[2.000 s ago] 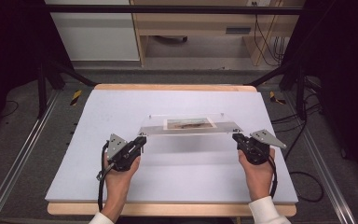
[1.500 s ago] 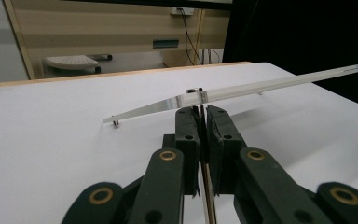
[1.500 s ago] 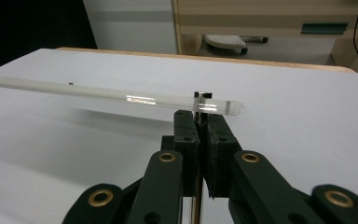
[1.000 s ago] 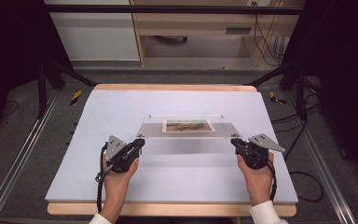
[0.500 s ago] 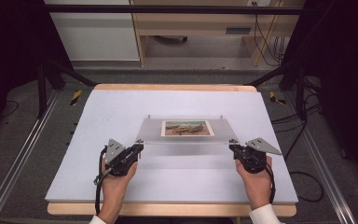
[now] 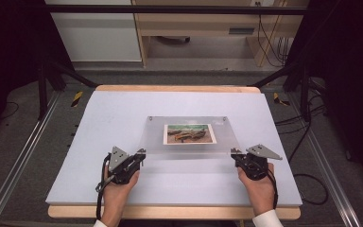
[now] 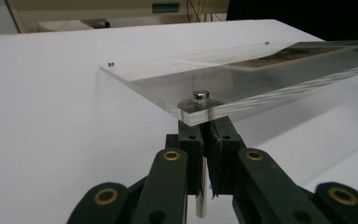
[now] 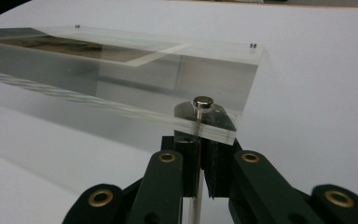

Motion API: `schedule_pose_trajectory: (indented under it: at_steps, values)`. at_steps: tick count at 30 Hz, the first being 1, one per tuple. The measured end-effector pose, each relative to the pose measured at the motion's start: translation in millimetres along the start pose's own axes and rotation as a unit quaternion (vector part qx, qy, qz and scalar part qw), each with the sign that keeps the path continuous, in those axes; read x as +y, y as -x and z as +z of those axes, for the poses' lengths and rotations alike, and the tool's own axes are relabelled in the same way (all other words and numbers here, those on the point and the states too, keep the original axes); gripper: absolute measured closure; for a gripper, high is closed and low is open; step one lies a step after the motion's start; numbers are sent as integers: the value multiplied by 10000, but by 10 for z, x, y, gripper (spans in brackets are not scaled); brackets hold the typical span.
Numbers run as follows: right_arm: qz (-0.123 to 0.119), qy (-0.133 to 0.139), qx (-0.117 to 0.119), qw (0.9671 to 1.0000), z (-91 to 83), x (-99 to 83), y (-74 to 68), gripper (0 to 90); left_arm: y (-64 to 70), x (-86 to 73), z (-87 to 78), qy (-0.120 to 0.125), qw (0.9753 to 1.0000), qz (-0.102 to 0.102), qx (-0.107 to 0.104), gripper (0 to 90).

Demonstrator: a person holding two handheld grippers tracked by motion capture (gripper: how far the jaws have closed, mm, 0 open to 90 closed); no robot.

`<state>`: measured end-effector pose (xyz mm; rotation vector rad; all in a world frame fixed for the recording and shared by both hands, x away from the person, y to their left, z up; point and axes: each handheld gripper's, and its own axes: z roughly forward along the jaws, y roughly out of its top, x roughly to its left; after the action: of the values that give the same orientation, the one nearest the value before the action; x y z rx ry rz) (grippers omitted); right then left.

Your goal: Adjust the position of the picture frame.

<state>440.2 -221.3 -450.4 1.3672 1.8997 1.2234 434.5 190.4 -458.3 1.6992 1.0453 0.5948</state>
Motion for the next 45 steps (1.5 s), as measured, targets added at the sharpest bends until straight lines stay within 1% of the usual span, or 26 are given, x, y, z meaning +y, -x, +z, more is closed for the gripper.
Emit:
schedule_pose_trajectory:
  at_steps: [3,9,11,16,18,21,26,28,31,32,34,35,37,39,40,42,44,45]
  values:
    - [12,-41,8,10000,7,-26,1,852,4,-31,2,-55,10000,3,-4,846]
    - [131,-176,66,9997,23,-87,5,851,14,-96,7,-153,9999,34,8,846]
    - [103,-205,62,9997,29,-102,8,851,22,-120,6,-176,9998,19,28,846]
    - [134,-318,68,9994,41,-138,2,850,33,-142,2,-266,9996,-25,62,847]
    - [96,-343,69,9993,45,-148,3,850,32,-151,2,-287,9996,-16,70,847]
    - [118,-404,74,9991,51,-163,-5,850,29,-157,6,-308,9995,-40,77,847]
    - [72,-449,85,9989,64,-177,-15,849,21,-178,12,-337,9993,-38,134,846]
    - [88,-481,82,9988,66,-183,-29,849,11,-181,14,-347,9993,-60,148,846]
    - [38,-506,105,9987,79,-191,-48,849,-18,-190,18,-369,9991,-62,196,845]
    - [25,-516,124,9986,85,-194,-57,849,-27,-197,23,-370,9991,-92,204,844]
    - [-3,-576,138,9982,99,-204,-70,848,-42,-212,28,-419,9989,-105,196,843]
    - [-16,-582,132,9982,104,-208,-74,847,-44,-215,28,-401,9989,-110,194,842]
    - [7,-589,142,9982,103,-206,-75,842,-43,-213,28,-417,9989,-105,194,841]
    - [50,-599,183,9980,106,-208,-71,800,-51,-212,23,-434,9988,-77,204,832]
    - [57,-603,223,9979,107,-208,-68,766,-57,-210,18,-454,9987,-68,211,810]
    - [15,-695,214,9974,110,-221,-75,672,-77,-203,1,-506,9984,-55,233,760]
    - [-42,-804,237,9965,99,-235,-97,565,-93,-193,-9,-659,9974,-25,288,681]
    - [-74,-844,205,9962,85,-239,-110,514,-103,-189,-25,-656,9974,-51,306,643]
